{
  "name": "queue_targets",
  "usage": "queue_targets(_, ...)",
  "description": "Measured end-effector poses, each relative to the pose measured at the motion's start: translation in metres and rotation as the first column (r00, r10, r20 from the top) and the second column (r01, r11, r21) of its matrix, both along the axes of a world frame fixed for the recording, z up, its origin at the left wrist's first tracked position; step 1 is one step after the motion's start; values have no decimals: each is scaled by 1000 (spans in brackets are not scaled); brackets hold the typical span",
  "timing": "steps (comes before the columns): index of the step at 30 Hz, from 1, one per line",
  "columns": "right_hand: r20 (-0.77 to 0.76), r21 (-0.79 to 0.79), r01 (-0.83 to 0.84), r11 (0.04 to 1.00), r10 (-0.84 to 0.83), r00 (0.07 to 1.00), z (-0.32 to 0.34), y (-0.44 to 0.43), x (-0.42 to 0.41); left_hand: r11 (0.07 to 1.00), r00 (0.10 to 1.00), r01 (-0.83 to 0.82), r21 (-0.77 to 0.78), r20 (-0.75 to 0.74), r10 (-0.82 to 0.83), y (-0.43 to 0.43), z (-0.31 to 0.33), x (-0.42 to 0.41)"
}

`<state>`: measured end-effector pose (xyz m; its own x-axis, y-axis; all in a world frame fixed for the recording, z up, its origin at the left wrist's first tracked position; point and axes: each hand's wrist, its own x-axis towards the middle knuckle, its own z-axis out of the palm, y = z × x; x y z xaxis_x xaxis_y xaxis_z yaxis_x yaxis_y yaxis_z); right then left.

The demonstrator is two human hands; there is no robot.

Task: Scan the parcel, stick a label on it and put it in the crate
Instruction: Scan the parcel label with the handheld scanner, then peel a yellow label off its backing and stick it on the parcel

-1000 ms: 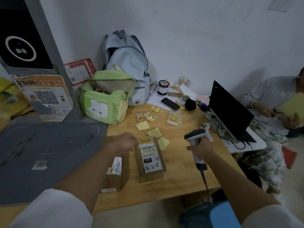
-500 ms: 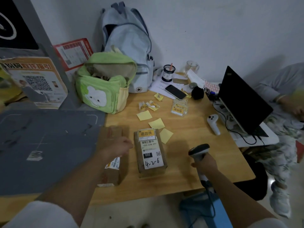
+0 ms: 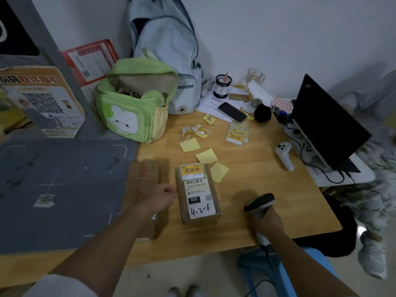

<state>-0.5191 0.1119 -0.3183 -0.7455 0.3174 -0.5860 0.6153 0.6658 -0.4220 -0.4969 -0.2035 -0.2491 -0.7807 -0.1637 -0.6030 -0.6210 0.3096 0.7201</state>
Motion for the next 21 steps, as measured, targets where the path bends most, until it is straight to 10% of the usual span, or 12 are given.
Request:
queue_targets(10,-70,-162,235,958,-248,966,42,6,-27,998,1000,19,55,-16,-18,-13,25,-4)
queue_targets(17,-218,129,-19,991,47,975,75,-26,-44,997,998,55,45,-31,-54,-21,37,-8)
queue_targets(21,-240,32,-32,999,39,970,85,-49,-49,987,995,-79,138,-57,87,-23,41,-22)
